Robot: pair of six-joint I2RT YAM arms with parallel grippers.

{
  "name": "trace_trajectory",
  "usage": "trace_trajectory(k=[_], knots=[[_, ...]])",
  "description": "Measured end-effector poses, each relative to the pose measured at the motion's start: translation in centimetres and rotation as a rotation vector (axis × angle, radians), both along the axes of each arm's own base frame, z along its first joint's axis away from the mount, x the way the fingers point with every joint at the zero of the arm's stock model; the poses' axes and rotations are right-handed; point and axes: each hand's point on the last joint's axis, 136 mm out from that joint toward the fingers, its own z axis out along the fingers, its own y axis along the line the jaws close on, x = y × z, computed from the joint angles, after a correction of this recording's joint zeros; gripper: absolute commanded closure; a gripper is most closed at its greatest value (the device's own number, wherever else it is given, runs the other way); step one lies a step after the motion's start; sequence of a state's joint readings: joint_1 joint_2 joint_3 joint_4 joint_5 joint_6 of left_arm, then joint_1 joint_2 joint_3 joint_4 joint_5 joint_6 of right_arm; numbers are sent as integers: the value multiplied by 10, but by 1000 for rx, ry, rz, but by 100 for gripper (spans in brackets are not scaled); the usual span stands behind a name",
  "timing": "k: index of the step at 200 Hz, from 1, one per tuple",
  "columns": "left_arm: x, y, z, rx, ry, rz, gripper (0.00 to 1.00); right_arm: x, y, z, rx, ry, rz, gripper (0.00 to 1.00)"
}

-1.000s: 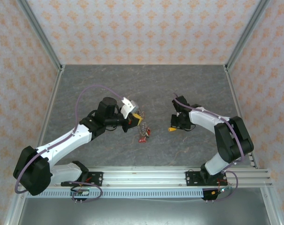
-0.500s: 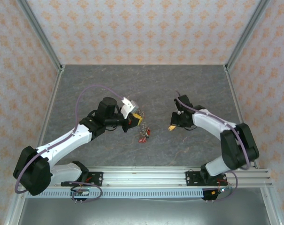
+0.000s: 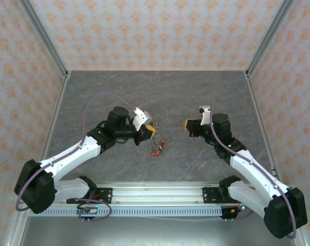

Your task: Put the keys on the keyring

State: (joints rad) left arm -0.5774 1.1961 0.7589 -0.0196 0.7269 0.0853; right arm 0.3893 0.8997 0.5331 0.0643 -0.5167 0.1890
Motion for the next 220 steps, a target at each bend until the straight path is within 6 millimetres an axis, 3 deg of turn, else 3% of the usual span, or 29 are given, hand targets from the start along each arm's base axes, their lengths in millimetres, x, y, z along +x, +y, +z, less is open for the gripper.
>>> trace_trajectory(k=[43, 84, 128, 180, 220], knots=[[-19, -15, 5, 10, -44, -108, 100, -11, 17, 23, -18, -161, 149, 100], [-28, -27, 14, 12, -82, -165, 100, -22, 27, 24, -86, -257, 266, 100], [-28, -30, 7, 31, -78, -174, 100, -39, 35, 30, -120, -339, 373, 100], [-26, -30, 5, 40, -82, -173, 100, -64, 50, 18, -155, -352, 520, 100], [-26, -31, 3, 43, -77, -172, 100, -74, 60, 21, -136, -357, 590, 100]])
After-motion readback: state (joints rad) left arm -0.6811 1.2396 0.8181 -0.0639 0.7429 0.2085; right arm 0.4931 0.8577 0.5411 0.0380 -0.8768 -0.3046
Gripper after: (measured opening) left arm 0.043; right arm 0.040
